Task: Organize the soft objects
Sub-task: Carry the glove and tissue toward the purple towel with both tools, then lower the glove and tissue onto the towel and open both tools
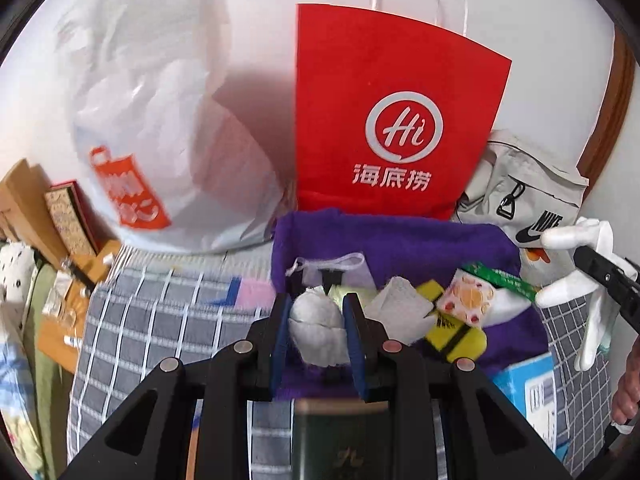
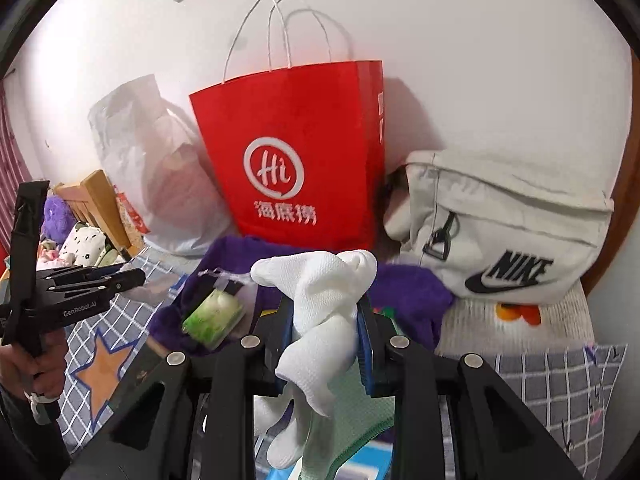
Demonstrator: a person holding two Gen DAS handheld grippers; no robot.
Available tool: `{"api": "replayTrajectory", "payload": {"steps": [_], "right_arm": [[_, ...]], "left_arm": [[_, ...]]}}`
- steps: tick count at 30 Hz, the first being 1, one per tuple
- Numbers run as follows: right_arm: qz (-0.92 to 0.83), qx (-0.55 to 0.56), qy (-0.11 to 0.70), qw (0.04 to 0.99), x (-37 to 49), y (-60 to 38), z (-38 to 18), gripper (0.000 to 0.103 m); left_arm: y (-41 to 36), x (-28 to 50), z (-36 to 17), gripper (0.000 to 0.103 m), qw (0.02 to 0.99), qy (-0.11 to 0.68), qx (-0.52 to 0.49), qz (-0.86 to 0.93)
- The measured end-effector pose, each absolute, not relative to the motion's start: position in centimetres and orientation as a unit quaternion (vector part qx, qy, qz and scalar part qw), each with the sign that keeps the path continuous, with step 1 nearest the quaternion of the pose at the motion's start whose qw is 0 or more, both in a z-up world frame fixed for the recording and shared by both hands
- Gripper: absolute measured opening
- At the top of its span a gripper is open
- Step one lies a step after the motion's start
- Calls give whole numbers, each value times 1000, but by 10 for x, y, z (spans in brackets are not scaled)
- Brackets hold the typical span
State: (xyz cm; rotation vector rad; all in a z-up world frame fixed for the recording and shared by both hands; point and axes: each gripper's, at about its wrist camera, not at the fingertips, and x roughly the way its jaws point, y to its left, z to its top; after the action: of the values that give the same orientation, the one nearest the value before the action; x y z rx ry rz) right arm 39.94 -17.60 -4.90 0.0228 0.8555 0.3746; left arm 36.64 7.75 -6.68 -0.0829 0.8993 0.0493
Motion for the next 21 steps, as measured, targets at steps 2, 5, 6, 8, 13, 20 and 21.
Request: {"api": "replayTrajectory", "payload": {"steps": [2, 5, 6, 8, 13, 20, 21], "right_arm": [[181, 6, 408, 895, 413, -174, -47, 27], [183, 1, 403, 896, 434, -171, -44, 27], [183, 2, 403, 897, 439, -171, -44, 27], [183, 9, 403, 897, 449, -170, -48, 28], [182, 22, 424, 887, 465, -172, -74, 28], [179, 21, 460, 869, 486, -171, -104, 28], [182, 23, 463, 867, 488, -171, -107, 28]], "left_arm": [[75, 379, -66, 25, 900, 434, -40, 17], [70, 397, -63, 25, 902, 431, -39, 8], [69, 402, -63, 25, 902, 429, -42, 7], [67, 411, -67, 25, 903, 428, -44, 7], [65, 426, -89, 25, 897, 441, -36, 4], [74, 438, -110, 26, 887, 459, -44, 2], [75, 439, -112, 26, 886, 461, -44, 1]]}}
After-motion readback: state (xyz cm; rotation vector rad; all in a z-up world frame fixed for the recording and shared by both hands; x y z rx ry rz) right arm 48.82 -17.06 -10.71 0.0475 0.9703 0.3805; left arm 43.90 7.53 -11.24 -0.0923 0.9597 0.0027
